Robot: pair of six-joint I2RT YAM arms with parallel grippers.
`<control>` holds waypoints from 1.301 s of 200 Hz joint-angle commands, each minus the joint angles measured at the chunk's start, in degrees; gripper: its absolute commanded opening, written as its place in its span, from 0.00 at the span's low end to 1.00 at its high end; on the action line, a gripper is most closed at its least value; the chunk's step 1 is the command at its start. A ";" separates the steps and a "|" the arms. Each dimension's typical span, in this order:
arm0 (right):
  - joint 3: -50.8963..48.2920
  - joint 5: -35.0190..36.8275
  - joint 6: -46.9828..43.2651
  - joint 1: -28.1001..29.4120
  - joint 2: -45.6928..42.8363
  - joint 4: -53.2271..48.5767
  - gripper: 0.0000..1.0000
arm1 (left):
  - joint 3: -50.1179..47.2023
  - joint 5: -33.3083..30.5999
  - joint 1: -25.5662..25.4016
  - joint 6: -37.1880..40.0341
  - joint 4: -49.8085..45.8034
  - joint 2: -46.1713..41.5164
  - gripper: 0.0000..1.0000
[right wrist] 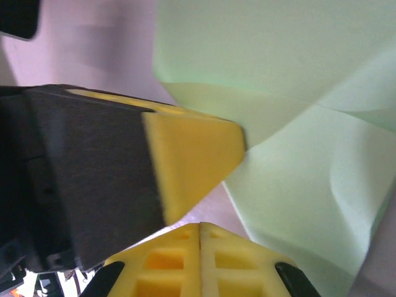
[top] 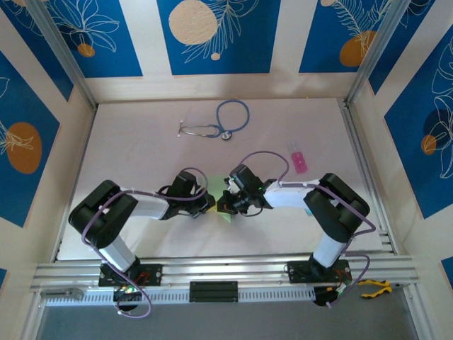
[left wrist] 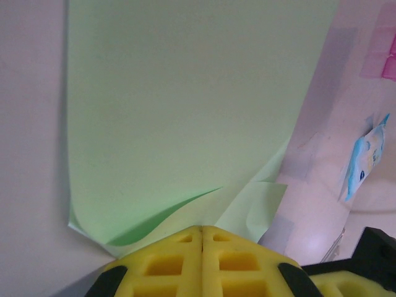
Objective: Fold a paper plane with a square sheet of paper (pick it up from the middle)
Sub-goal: Third fold the triangle at the center of the table.
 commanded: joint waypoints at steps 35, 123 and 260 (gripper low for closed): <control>-4.56 -0.79 1.09 -1.38 1.06 -0.84 0.04 | 0.70 -2.11 -0.68 2.24 -7.42 1.27 0.00; -6.98 1.00 2.53 -1.39 1.34 -0.78 0.01 | 5.14 0.37 -0.99 9.42 -11.43 -3.40 0.04; -6.46 2.12 1.23 -1.47 3.19 -4.49 0.00 | 7.36 -1.35 3.28 12.99 -19.12 1.81 0.02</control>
